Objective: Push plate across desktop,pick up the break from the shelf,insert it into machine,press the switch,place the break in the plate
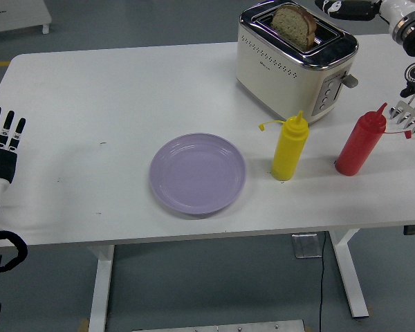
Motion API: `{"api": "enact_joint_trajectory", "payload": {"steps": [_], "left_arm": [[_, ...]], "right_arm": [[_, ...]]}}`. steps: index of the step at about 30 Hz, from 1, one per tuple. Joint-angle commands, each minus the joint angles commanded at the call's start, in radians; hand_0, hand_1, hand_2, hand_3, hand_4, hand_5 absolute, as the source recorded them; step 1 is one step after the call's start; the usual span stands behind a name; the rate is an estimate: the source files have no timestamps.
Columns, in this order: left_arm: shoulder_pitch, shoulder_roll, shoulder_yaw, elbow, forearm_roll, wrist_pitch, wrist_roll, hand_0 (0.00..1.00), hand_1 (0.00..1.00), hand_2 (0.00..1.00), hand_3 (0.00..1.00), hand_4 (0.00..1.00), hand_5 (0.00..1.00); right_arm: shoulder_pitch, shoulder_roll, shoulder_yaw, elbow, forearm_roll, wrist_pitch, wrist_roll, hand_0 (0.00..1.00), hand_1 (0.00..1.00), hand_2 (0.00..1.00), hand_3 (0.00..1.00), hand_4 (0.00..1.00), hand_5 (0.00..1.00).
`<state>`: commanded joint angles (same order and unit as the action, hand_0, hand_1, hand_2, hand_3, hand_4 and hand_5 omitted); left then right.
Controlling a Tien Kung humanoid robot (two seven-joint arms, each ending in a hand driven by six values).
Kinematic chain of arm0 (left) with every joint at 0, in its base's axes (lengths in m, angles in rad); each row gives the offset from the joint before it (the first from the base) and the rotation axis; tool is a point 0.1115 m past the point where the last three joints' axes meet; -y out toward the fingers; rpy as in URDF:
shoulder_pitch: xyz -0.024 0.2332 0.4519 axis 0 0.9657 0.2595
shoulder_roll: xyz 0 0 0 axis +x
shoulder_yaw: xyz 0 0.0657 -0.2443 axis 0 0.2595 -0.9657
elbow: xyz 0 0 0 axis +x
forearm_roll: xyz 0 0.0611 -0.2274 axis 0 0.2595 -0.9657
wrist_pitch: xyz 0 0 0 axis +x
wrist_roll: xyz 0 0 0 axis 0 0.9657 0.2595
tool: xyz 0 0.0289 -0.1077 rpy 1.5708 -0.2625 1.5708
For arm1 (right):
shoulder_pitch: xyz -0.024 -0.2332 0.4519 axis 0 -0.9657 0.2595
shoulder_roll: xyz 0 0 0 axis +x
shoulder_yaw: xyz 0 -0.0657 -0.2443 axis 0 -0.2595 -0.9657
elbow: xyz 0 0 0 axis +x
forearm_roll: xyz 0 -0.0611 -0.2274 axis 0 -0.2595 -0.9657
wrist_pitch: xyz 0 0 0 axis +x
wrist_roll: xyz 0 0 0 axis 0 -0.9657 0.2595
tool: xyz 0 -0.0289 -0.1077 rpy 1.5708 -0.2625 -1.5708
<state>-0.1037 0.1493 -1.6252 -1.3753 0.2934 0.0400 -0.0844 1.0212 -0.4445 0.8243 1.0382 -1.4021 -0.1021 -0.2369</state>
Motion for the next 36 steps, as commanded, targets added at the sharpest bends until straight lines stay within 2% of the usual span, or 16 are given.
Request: {"api": "enact_joint_trajectory", "payload": {"steps": [11, 22, 23, 28, 29, 34, 35, 36], "left_arm": [[0.0, 0.003, -0.005, -0.001, 0.0, -0.001, -0.001, 0.82, 0.869, 0.93, 0.821, 0.621, 0.998], [-0.002, 0.005, -0.004, -0.001, 0.0, 0.0, -0.001, 0.82, 0.869, 0.93, 0.821, 0.621, 0.998], [-0.002, 0.005, -0.004, -0.001, -0.001, 0.0, -0.001, 0.82, 0.869, 0.929, 0.821, 0.621, 0.998], [-0.003, 0.005, -0.003, 0.0, -0.001, 0.0, -0.001, 0.82, 0.869, 0.929, 0.821, 0.621, 0.998], [-0.003, 0.005, -0.003, 0.0, -0.001, 0.0, -0.001, 0.827, 0.869, 0.93, 0.82, 0.621, 0.998], [-0.004, 0.005, -0.002, 0.001, -0.001, 0.0, -0.001, 0.827, 0.869, 0.93, 0.82, 0.621, 0.998], [-0.004, 0.005, -0.001, 0.001, -0.001, 0.0, -0.001, 0.828, 0.869, 0.929, 0.82, 0.621, 0.998], [-0.004, 0.005, -0.001, 0.001, -0.001, 0.0, -0.001, 0.828, 0.869, 0.929, 0.82, 0.621, 0.998]], "right_arm": [[0.081, 0.094, -0.086, -0.159, 0.006, 0.044, -0.043, 0.818, 0.804, 0.855, 0.886, 0.79, 0.401], [0.124, 0.139, -0.128, -0.229, -0.005, 0.056, -0.058, 0.798, 0.789, 0.842, 0.878, 0.791, 0.403], [0.128, 0.143, -0.132, -0.235, -0.006, 0.054, -0.06, 0.727, 0.741, 0.783, 0.837, 0.791, 0.405], [0.146, 0.163, -0.15, -0.267, -0.018, 0.045, -0.07, 0.727, 0.741, 0.783, 0.837, 0.791, 0.405], [0.149, 0.167, -0.152, -0.275, -0.018, 0.045, -0.071, 0.635, 0.683, 0.713, 0.797, 0.777, 0.388], [0.165, 0.185, -0.166, -0.306, -0.017, 0.035, -0.066, 0.635, 0.683, 0.713, 0.797, 0.777, 0.388], [0.168, 0.19, -0.172, -0.312, -0.018, 0.034, -0.065, 0.542, 0.615, 0.654, 0.757, 0.761, 0.369], [0.171, 0.193, -0.176, -0.315, -0.019, 0.034, -0.065, 0.542, 0.615, 0.654, 0.757, 0.761, 0.369]]}}
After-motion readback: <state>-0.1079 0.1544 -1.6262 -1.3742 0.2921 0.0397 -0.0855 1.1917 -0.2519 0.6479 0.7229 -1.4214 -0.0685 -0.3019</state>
